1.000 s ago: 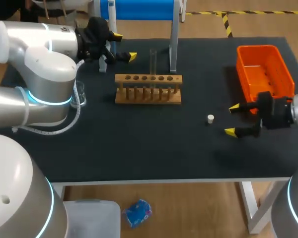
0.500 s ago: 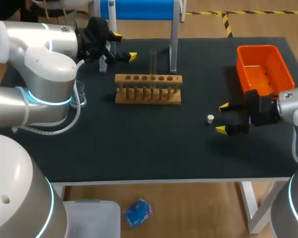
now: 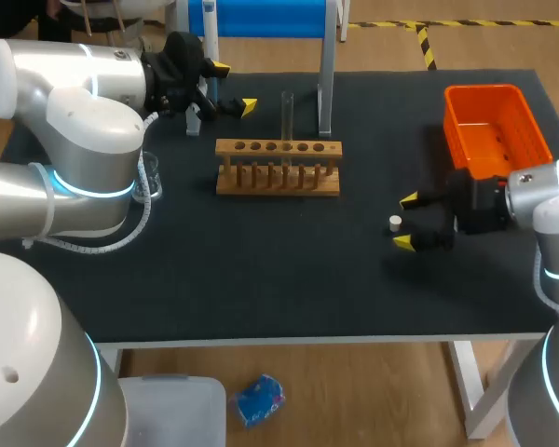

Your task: Invert the test tube, pick up the pipette, mount the tip to pipette, aspirate from beaker and dispense into the tube, eject the tip, return the pipette, and cap with the stopper.

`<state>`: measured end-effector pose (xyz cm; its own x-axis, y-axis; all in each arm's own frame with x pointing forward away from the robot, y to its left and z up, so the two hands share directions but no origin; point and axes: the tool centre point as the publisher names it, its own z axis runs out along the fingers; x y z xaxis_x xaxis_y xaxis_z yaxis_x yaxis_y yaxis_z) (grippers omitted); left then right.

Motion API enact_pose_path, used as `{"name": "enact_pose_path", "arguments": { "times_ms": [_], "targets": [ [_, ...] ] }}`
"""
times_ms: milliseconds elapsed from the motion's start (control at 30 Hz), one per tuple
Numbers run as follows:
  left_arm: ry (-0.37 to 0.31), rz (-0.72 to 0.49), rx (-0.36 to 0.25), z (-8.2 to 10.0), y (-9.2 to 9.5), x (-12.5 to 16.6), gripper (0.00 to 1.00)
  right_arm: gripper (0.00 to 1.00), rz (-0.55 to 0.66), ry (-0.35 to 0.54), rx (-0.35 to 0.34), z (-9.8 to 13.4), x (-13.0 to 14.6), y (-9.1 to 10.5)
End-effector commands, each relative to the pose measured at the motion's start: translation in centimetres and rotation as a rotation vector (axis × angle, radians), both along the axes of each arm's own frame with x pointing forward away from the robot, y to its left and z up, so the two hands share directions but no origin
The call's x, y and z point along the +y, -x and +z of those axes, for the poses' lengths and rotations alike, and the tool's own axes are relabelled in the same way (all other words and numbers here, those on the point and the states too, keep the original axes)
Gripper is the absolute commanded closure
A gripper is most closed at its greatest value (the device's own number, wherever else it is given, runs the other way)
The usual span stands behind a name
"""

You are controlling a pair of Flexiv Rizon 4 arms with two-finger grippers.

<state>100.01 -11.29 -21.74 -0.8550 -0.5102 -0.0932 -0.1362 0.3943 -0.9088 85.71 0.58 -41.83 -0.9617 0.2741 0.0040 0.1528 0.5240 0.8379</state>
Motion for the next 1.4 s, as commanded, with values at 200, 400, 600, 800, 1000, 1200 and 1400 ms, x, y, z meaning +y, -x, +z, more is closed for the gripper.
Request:
{"name": "enact_pose_path", "arguments": {
  "times_ms": [200,400,600,800,1000,1200,1400],
  "targets": [
    [0.004,0.0,-0.003,-0.2,0.0,0.0,0.0,0.43,-0.006,0.002,0.001,-0.5,0.4,-0.7],
    [0.004,0.0,-0.003,-0.2,0.0,0.0,0.0,0.42,-0.009,0.002,0.005,-0.7,0.5,-0.7],
    [0.004,0.0,-0.003,-0.2,0.0,0.0,0.0,0.38,-0.013,-0.001,0.009,-0.9,0.4,-0.8],
    [0.004,0.0,-0.003,-0.2,0.0,0.0,0.0,0.32,-0.014,-0.001,0.011,-1.1,0.4,-0.9],
    [0.004,0.0,-0.003,-0.2,0.0,0.0,0.0,0.35,-0.021,-0.001,0.01,-1.1,0.5,-1.1],
    [0.004,0.0,-0.003,-0.2,0.0,0.0,0.0,0.38,-0.023,-0.002,0.011,-1.2,0.6,-1.4],
    [0.004,0.0,-0.003,-0.2,0.0,0.0,0.0,0.38,-0.023,-0.001,0.012,-1.3,0.6,-1.6]
  ]
}}
